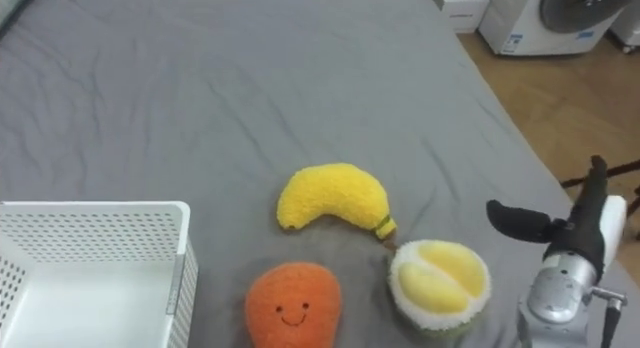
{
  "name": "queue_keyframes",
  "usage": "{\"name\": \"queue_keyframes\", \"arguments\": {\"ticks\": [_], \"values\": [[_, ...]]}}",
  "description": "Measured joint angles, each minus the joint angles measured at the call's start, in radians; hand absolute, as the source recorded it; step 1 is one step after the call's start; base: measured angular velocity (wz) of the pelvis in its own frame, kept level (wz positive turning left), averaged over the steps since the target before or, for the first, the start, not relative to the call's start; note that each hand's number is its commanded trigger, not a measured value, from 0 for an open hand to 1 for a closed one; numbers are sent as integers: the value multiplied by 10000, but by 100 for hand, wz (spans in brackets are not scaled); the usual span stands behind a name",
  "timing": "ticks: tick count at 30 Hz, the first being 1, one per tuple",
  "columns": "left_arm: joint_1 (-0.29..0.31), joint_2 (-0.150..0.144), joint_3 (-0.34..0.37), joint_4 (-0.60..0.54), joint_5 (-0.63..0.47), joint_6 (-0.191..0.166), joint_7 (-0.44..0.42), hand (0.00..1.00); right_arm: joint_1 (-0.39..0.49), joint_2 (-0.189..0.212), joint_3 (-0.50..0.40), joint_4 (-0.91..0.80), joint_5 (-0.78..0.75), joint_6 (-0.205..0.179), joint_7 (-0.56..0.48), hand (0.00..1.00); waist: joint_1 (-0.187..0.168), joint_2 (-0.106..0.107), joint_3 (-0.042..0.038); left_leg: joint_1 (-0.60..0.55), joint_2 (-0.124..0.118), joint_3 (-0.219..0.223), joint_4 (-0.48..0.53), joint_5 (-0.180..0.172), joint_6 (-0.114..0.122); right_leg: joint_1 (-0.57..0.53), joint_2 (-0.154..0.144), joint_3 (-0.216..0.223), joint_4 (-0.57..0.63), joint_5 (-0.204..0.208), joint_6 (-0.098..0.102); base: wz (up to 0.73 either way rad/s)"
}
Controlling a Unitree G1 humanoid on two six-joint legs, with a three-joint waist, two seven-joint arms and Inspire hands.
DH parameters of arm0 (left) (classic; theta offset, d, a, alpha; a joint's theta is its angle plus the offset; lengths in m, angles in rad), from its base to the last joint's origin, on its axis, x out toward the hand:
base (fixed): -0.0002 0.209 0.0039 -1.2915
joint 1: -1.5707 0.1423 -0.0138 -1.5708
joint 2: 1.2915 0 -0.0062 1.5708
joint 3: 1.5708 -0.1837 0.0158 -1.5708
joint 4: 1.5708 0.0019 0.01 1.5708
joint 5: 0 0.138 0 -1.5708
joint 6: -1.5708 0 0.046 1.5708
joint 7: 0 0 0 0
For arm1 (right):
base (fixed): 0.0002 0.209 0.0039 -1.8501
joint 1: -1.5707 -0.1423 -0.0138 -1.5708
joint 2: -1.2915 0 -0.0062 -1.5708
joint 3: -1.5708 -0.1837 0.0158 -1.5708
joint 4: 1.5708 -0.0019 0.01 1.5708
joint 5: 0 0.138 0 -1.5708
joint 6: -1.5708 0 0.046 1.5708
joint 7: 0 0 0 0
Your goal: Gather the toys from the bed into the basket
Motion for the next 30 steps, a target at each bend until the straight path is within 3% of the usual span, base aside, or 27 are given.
{"name": "queue_keyframes", "arguments": {"ticks": [4,11,14,17,21,25,30], "values": [[99,-13,-75,-134,5,-4,-105,0,24,-4,290,-81,-590,-1,517,0,160,118,-71,6,8,-56,8,3,1,51,-2,-89,10,3,-3,3],[75,-19,-33,-173,385,-84,-136,0,294,5,952,206,-1490,18,1601,0,398,42,-61,122,10,-124,18,4,-2,222,-40,-203,-16,0,-1,3],[17,-8,-58,-172,415,-73,-165,0,277,4,1318,1225,-1772,200,2431,0,452,-71,-74,130,6,-148,35,3,-1,249,-104,-254,0,0,-2,1],[-40,-3,-52,-171,471,-75,-287,0,275,5,1407,2282,-2089,421,3222,0,656,-125,-37,129,-6,-147,35,1,2,230,-110,-241,9,-1,-1,-1],[-61,107,-61,-208,465,-74,-351,0,215,-30,1525,3322,-2262,373,3756,0,667,-143,32,133,-16,-289,45,1,3,346,-116,-327,-138,-2,-1,10],[-57,139,-80,-274,474,-7,-336,0,-30,-141,1546,4146,-2682,454,4188,0,716,-314,-27,23,-26,-384,42,-1,1,387,-126,-421,-149,-14,4,9],[-216,140,-71,-274,492,112,-323,0,-267,-468,2021,5019,-3203,635,4527,0,1013,-348,-44,56,-28,-418,36,-1,1,371,-111,-513,-166,-11,3,1]]}}
